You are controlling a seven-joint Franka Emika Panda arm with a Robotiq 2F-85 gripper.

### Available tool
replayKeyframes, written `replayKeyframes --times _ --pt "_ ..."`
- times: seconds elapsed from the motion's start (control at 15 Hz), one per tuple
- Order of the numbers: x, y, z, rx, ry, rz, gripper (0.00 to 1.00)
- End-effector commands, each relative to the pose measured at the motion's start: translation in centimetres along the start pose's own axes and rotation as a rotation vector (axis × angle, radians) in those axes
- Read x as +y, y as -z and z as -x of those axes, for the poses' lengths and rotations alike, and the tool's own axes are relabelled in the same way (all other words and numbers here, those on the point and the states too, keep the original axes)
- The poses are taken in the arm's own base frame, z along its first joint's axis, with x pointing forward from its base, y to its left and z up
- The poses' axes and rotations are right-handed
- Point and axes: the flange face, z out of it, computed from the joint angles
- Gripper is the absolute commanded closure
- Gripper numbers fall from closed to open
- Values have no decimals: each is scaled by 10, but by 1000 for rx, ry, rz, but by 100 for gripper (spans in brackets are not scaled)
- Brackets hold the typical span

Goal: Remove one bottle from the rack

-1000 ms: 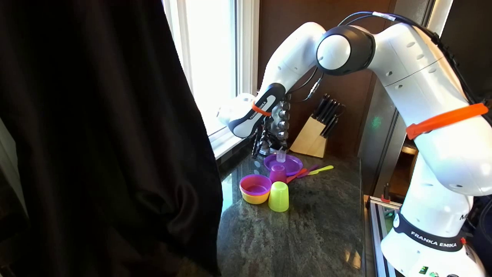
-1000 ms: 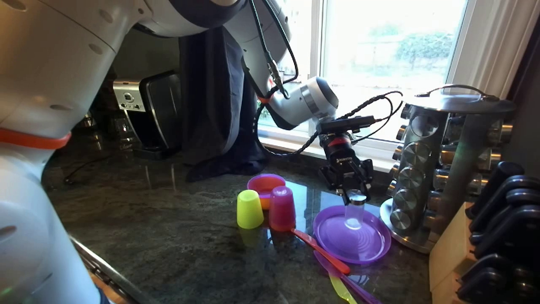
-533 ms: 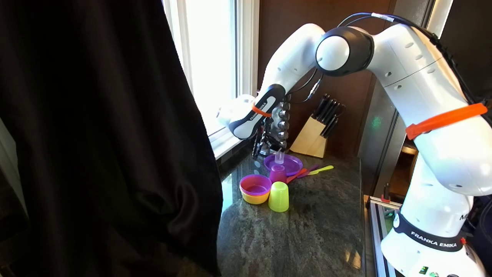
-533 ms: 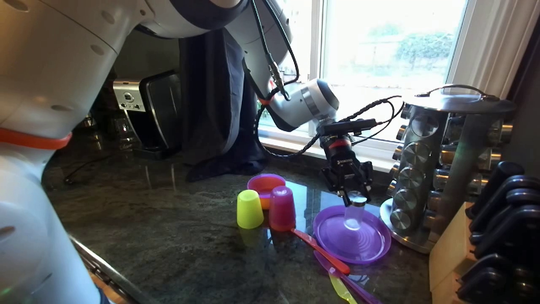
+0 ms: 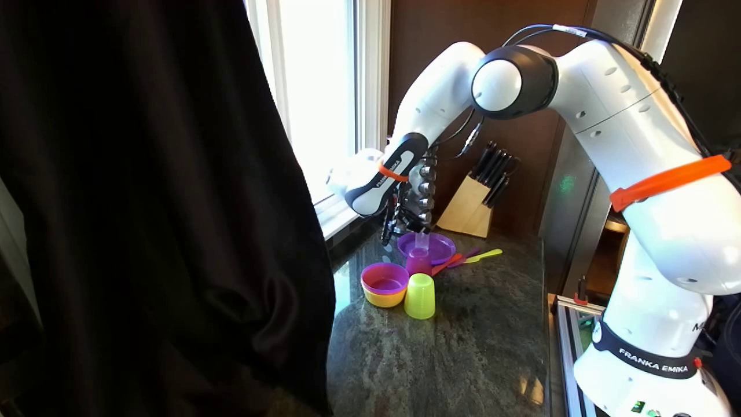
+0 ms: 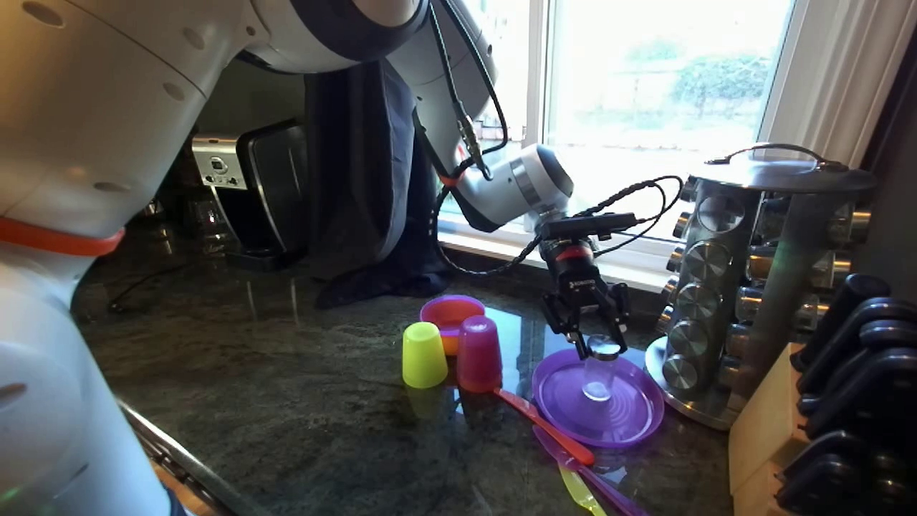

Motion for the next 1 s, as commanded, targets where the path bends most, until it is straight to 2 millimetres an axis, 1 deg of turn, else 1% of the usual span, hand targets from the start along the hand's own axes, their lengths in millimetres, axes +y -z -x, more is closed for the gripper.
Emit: replayKeyframes --times 0.0,0.07,0.13,0.33,0.47,0.67,0.73,0.93 --pt "-6 3 4 -9 22 8 9" --pt "-8 6 8 -7 20 7 2" --pt "-10 11 13 -5 23 5 0" --pt "-24 31 43 36 8 -6 0" --pt "-36 44 72 100 3 -45 0" --pt "-53 63 119 254 -49 -140 0" --pt "-63 66 137 305 -69 -156 0" --pt "-83 73 184 431 -176 -168 0"
